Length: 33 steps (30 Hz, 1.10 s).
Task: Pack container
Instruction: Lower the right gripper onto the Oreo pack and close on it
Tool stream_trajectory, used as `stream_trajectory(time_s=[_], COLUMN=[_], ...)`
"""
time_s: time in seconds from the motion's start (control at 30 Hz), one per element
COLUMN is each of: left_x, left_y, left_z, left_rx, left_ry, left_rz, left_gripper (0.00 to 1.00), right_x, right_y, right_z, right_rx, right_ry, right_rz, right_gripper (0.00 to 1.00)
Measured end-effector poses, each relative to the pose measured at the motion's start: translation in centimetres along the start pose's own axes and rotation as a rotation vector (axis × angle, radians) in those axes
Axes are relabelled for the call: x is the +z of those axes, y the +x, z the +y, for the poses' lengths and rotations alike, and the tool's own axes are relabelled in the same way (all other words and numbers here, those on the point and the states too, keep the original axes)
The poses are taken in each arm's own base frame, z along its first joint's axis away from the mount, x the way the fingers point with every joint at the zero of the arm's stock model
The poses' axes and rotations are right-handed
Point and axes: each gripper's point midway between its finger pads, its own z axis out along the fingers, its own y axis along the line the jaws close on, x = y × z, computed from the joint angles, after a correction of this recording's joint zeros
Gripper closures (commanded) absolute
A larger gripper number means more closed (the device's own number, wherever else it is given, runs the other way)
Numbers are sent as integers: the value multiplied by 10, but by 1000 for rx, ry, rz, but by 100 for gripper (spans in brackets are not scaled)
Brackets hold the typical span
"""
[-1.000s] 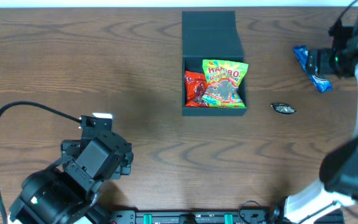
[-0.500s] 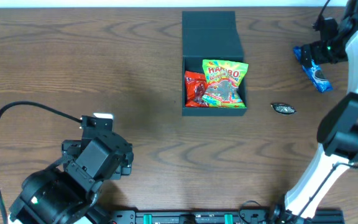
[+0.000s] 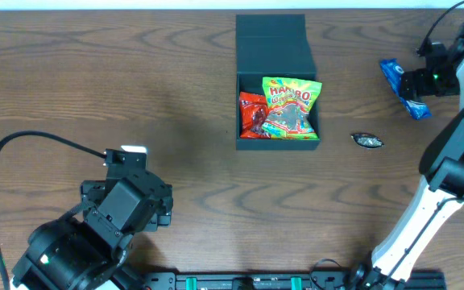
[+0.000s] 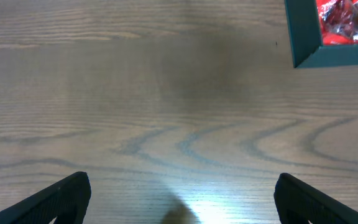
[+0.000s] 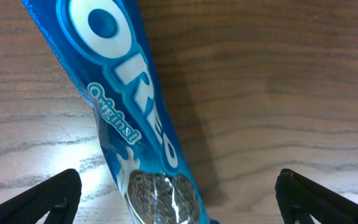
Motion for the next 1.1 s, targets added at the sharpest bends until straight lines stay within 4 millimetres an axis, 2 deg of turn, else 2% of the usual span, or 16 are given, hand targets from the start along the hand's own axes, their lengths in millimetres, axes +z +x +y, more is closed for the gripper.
stream_trajectory(time_s=[0.47, 0.77, 1.1], left_x=[6, 9, 9], left_y=[-3, -3, -5], left_z=[-4, -5, -3], left_rx=[8, 14, 15], left_ry=[-13, -24, -39], left_rz=[13, 22, 13], left_gripper=[5, 5, 5], right_x=[-1, 1, 34], right_y=[-19, -31, -19], right_z=[9, 24, 29], right_rx=[-27, -59, -54], right_ry=[-44, -55, -87], right_rz=[-81, -104, -46], right_gripper=[1, 1, 1])
